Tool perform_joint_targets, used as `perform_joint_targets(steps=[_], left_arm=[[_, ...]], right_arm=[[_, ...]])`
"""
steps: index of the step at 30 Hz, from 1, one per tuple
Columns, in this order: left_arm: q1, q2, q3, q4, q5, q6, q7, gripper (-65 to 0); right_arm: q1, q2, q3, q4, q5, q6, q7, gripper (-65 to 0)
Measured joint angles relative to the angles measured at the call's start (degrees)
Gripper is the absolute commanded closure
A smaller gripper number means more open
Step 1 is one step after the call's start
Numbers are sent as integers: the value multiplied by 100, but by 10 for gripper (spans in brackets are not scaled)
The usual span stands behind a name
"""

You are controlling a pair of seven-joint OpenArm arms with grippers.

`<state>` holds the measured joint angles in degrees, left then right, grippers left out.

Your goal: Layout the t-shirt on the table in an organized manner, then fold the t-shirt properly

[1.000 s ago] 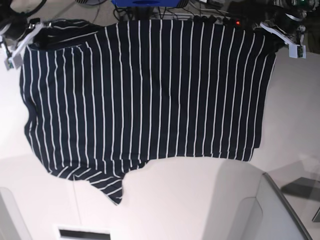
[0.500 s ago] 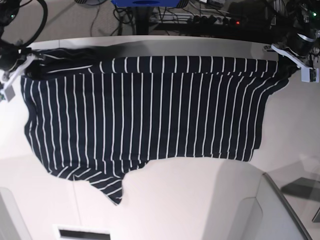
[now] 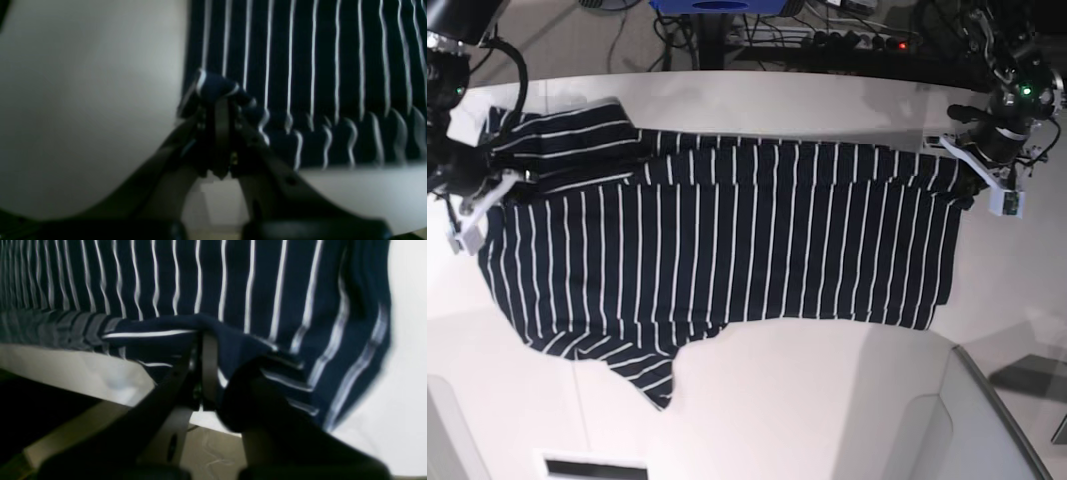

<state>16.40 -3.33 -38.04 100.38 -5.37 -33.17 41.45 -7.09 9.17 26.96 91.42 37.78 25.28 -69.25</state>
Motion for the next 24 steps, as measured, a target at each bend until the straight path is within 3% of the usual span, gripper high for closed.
perform_joint_targets(steps=[10, 14, 24], left_arm=[[-872, -74, 555, -1224, 739, 11, -4, 0], [-1093, -98, 713, -1460, 898, 11, 13, 0], [-1421, -177, 769, -1912, 940, 9, -7, 0]], right_arm=[[811, 459, -754, -1784, 24, -81, 918, 0], [1134, 654, -977, -2487, -31, -90, 994, 0], [1357, 634, -1010, -2688, -33, -90, 1266, 0]])
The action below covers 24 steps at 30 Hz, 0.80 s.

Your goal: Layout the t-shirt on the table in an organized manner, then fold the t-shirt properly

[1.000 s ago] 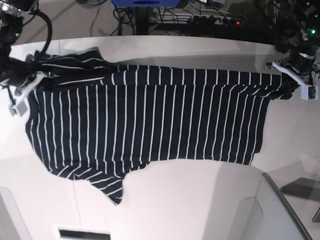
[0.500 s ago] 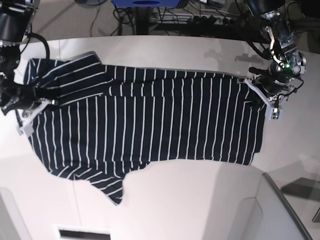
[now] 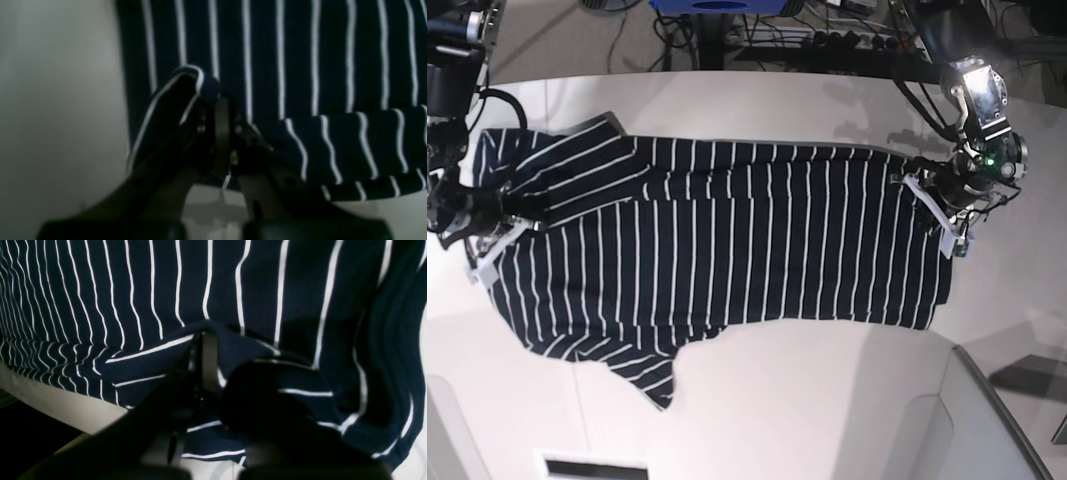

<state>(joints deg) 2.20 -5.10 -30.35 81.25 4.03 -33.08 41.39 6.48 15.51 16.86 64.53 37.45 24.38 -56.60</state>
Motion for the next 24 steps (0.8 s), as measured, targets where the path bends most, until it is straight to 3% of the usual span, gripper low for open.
perform_joint_targets(steps=[7, 12, 14, 16, 18, 19, 20, 22, 24], left_arm=[[15, -66, -24, -28, 26, 4, 0, 0], [7, -79, 55, -28, 28, 4, 0, 0], [17, -138, 243, -46, 46, 4, -136, 0], [20, -140, 332, -48, 22, 4, -472, 0], [22, -114, 343, -48, 4, 2, -575, 0], [37, -114, 339, -48, 7, 2, -581, -35], [52, -131, 323, -48, 2, 0, -586, -153], [50, -164, 61, -42, -83, -37, -586, -360], [15, -223, -343, -28, -59, 4, -636, -522]], right_arm=[[125, 4, -39, 0, 2, 2, -35, 0], [232, 0, -592, -7, 15, 0, 7, -5], [245, -28, -590, -4, 101, -302, 33, -60], [234, -7, -584, -2, 46, -743, 26, -180], [219, 24, -557, 0, 20, -901, 22, -302], [221, 35, -546, 0, 20, -960, 22, -357], [199, 26, -511, 92, 4, -997, 13, -395], [13, -2, -186, 520, 138, -957, 37, -411], [-339, -35, 398, 1178, 116, -964, 74, -411]])
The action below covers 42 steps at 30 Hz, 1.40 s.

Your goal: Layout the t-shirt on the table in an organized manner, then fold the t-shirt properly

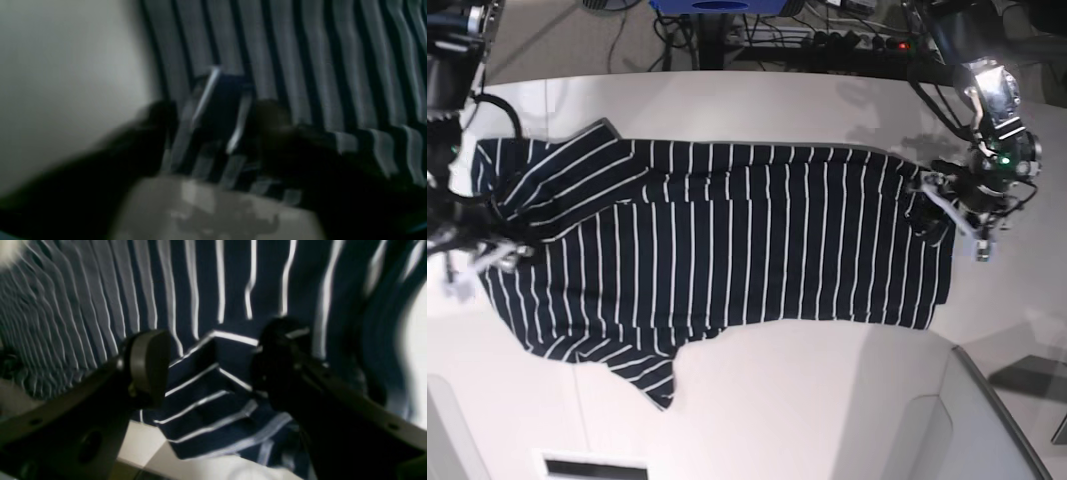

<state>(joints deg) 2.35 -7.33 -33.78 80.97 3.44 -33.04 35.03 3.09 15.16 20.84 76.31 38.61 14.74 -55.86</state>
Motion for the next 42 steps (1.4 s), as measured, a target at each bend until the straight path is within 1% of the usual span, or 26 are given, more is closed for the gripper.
perform_joint_targets(steps=[2, 3, 5, 6, 7, 9, 10, 12, 13, 14, 15, 17, 19, 22, 25, 27, 29, 31, 33, 34, 35, 36, 38, 39, 40, 42], left_arm=[[-4, -33, -433, 7, -22, 0, -273, -614], [22, -44, -627, 17, -205, -2, -417, -635], [136, -55, -938, 22, -841, -4, -494, -638], [289, -103, -1047, 28, -1193, -33, -522, -638], [492, -192, -1128, 28, -1578, -57, -522, -638], [1104, -361, -1268, 44, -2389, 11, -553, -638], [1377, -404, -1307, 33, -2730, 63, -505, -638], [1926, -461, -1292, 22, -3403, 22, -468, -638], [2090, -470, -1281, 13, -3670, 2, -437, -638], [2188, -481, -1266, 15, -3842, -7, -442, -638], [2258, -514, -1259, 20, -3917, -2, -463, -638], [2306, -584, -1252, 31, -3901, -2, -531, -638], [2350, -605, -1263, 31, -3755, 0, -549, -638], [2367, -542, -1250, 31, -3530, -2, -525, -638], [2339, -551, -1250, 31, -3493, -2, -525, -638], [2339, -575, -1252, 33, -3495, -2, -527, -638], [2352, -568, -1252, 33, -3488, 0, -527, -638], [2356, -566, -1252, 33, -3484, -2, -527, -638], [2356, -564, -1252, 33, -3484, -2, -527, -638], [2354, -566, -1252, 33, -3484, -2, -527, -638], [2354, -568, -1252, 33, -3484, -2, -527, -638], [2356, -566, -1252, 33, -3480, -2, -527, -637], [2354, -553, -1252, 33, -3482, -2, -529, -637], [2354, -551, -1252, 33, -3477, -2, -525, -637], [2356, -551, -1252, 33, -3480, -2, -525, -637], [2356, -553, -1255, 33, -3480, -2, -527, -637]], right_arm=[[-442, -129, 570, 686, -127, -72, 83, -413], [-717, -234, 848, 1054, -101, -66, 96, -414], [-1147, -614, 1294, 1611, -50, -22, 66, -417], [-1360, -861, 1469, 1851, -52, -35, 39, -417], [-1563, -1058, 1589, 1996, -20, -4, 28, -417], [-1952, -1421, 1746, 2190, -15, -4, 68, -417], [-2083, -1526, 1788, 2201, -52, -7, 44, -417], [-2323, -1742, 1784, 2197, -98, 7, 44, -417], [-2420, -1836, 1755, 2194, -107, 127, 57, -417], [-2485, -1908, 1725, 2190, -72, 378, 33, -417], [-2518, -1961, 1700, 2186, -66, 632, 4, -417], [-2553, -1993, 1541, 2149, -107, 894, 33, -417], [-2476, -1991, 1362, 1893, -44, 896, 70, -417], [-2365, -1976, 1086, 1447, -96, 890, 37, -419], [-2277, -1974, 761, 1064, -127, 874, 79, -419], [-2164, -1912, 564, 839, 2, 942, 70, -414], [-2033, -1843, 529, 684, 17, 968, 127, -413], [-2002, -1812, 529, 605, 15, 955, 369, -413], [-2033, -1801, 529, 588, 37, 977, 452, -407], [-2041, -1801, 529, 588, 35, 975, 466, -380], [-2041, -1803, 527, 588, 28, 975, 466, -339], [-2041, -1805, 514, 577, -15, 970, 455, -272], [-2046, -1805, 511, 577, -68, 909, 350, -113], [-2063, -1805, 511, 577, -111, 909, 339, -50], [-2079, -1799, 455, 577, -111, 903, 337, -17], [-2057, -1801, 380, 579, -96, 909, 127, -15]])
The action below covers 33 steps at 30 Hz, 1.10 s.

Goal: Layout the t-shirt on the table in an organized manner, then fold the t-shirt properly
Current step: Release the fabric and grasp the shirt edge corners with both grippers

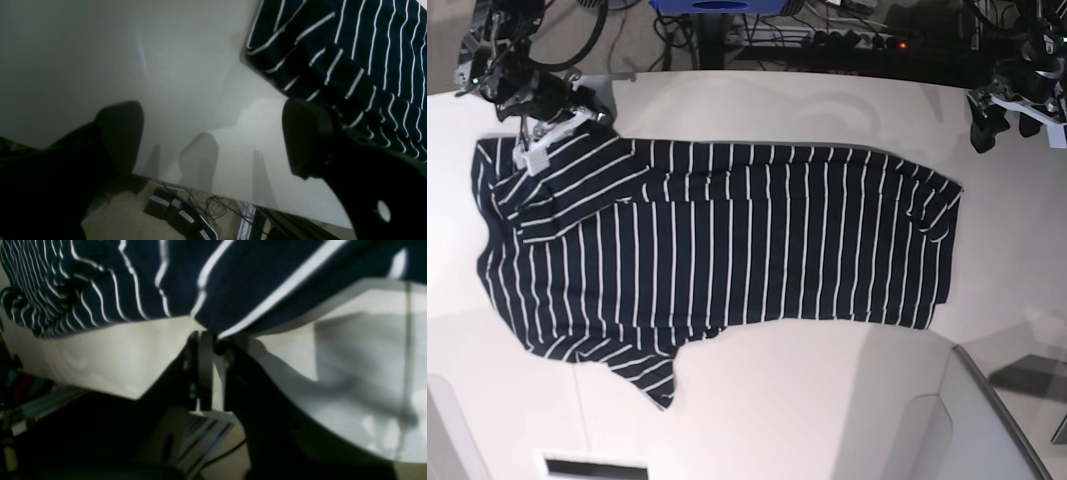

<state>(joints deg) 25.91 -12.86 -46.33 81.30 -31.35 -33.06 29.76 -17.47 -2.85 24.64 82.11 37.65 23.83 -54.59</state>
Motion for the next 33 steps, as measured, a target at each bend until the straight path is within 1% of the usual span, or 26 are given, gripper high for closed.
perform_joint_targets(steps=[2, 5, 7, 9, 12, 13, 14, 15, 16, 17, 18, 20, 21, 23, 24, 25, 26, 27, 28, 29, 30, 32, 33], left_arm=[[-2, 11, 2, 0, 0, 0, 0, -637], [0, 13, 4, 0, 0, 0, 0, -637], [-2, 15, 22, 0, 0, 0, 0, -637], [-7, 26, 37, 0, -2, 0, 0, -637], [0, 22, 35, 0, 2, 2, 0, -637], [-2, 20, 35, 0, 0, 0, 0, -637], [-9, 20, 37, 0, 0, 0, 0, -637], [-17, 28, 42, 0, 0, 0, -2, -637], [-17, 28, 42, 0, -4, 0, 2, -637], [-17, 26, 48, 0, 2, 0, 2, -637], [-17, 26, 46, 0, 0, 0, 0, -637], [-20, 33, 46, 0, 2, 0, 4, -637], [-33, 37, 50, 0, 0, 0, 2, -637], [-31, 44, 52, 0, 0, 0, 0, -637], [-28, 39, 52, 0, 0, 0, 0, -637], [-11, 33, 52, 0, 0, 0, 2, -637], [2, 35, 50, 0, -4, 0, -2, -637], [11, 35, 52, -9, 0, 2, 0, -637], [11, 33, 59, -22, 2, 0, 0, -637], [20, 35, 55, -28, 9, 0, 4, -637], [31, 31, 59, -28, 151, 0, -9, -637], [31, 37, 63, -13, 562, 2, 0, -637], [17, 83, 63, -13, 761, 2, -2, -637]], right_arm=[[59, -24, -39, 122, -46, -11, -251, -15], [236, -2, -39, 459, -2, -24, -415, -12], [483, 7, -37, 514, -20, -28, -614, -9], [761, 17, -39, 529, -2, -24, -960, -9], [1189, 116, -48, 485, -26, -28, -1270, -8], [1344, 157, -39, 490, -42, -87, -1292, -12], [1495, 177, -37, 487, -22, -232, -1353, -15], [1663, 190, -35, 487, -42, -444, -1401, -18], [1801, 208, -39, 485, -35, -531, -1412, -30], [1980, 234, -120, 461, -22, -702, -1421, -63], [2175, 291, -289, 319, -20, -745, -1394, -114], [2559, 409, -629, -37, -28, -925, -1412, -245], [2745, 503, -872, -232, 4, -1040, -1399, -332], [2975, 654, -1320, -389, -11, -1320, -1357, -473], [3001, 693, -1443, -374, 7, -1462, -1362, -506], [2983, 710, -1482, -238, 35, -1510, -1379, -512], [2865, 728, -1451, 39, 70, -1565, -1375, -500], [2653, 719, -1272, 446, 83, -1572, -1309, -483], [2389, 691, -960, 868, 170, -1526, -1121, -471], [2011, 603, -568, 1342, 199, -1558, -809, -464], [1620, 511, -164, 1692, 199, -1547, -584, -462], [811, 225, 479, 2109, 81, -1639, -396, -462], [407, 17, 704, 2188, 81, -1633, -402, -462]])
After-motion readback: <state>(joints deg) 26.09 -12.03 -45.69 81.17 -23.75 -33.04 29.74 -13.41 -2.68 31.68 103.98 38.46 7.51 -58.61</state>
